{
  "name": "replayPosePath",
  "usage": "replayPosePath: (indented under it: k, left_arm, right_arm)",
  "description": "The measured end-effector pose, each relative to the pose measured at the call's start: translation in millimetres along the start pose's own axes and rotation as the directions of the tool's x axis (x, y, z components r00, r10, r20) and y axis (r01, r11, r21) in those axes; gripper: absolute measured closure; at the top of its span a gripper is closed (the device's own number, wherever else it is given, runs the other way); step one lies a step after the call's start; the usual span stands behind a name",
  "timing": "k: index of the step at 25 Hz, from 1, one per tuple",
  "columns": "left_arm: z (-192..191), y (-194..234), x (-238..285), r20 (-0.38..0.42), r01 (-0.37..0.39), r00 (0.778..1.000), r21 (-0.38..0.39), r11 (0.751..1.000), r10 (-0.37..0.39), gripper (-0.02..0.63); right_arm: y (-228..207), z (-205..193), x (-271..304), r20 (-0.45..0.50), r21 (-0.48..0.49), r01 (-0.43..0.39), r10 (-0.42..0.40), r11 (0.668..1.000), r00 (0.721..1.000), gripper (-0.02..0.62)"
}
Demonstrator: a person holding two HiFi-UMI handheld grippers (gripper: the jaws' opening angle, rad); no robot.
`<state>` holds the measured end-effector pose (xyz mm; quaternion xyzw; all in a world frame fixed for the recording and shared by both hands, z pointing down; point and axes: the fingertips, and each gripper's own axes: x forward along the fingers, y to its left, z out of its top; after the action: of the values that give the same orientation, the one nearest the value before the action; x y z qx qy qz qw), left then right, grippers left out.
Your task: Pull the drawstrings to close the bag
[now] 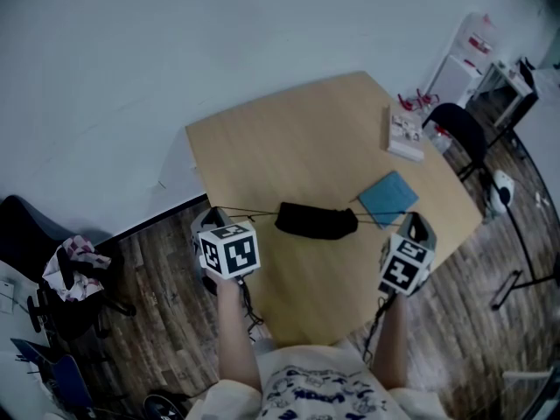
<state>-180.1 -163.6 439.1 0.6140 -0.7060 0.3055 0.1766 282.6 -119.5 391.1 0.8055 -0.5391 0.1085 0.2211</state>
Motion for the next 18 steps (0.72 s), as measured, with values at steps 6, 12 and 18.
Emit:
replayPosePath:
  k: [6, 12, 18]
  left_arm:
    - [-3.9, 11.3, -0.2, -0.001, -0.015, 1.0, -0.017, 1.0, 0.015, 0.603]
    - [-2.8, 20.0, -1.6, 0.004, -0.027, 1.0, -0.034, 0.999, 0.027, 0.603]
    - [-5.7, 21.7, -2.8, 0.006, -0.006, 1.0, -0.052, 0.999, 0.006, 0.603]
  right_arm:
    - [-8.8, -3.3, -3.1, -0.004, 0.022, 0.016, -0.016, 1.0, 1.0, 0.591]
    - [-14.4, -1.0, -6.1, -0.004, 0.039, 0.036, -0.036, 0.999, 0.999, 0.591]
    - [-24.3, -2.0, -7.1, 0.0, 0.052, 0.049, -0.05, 0.997, 0.999, 0.591]
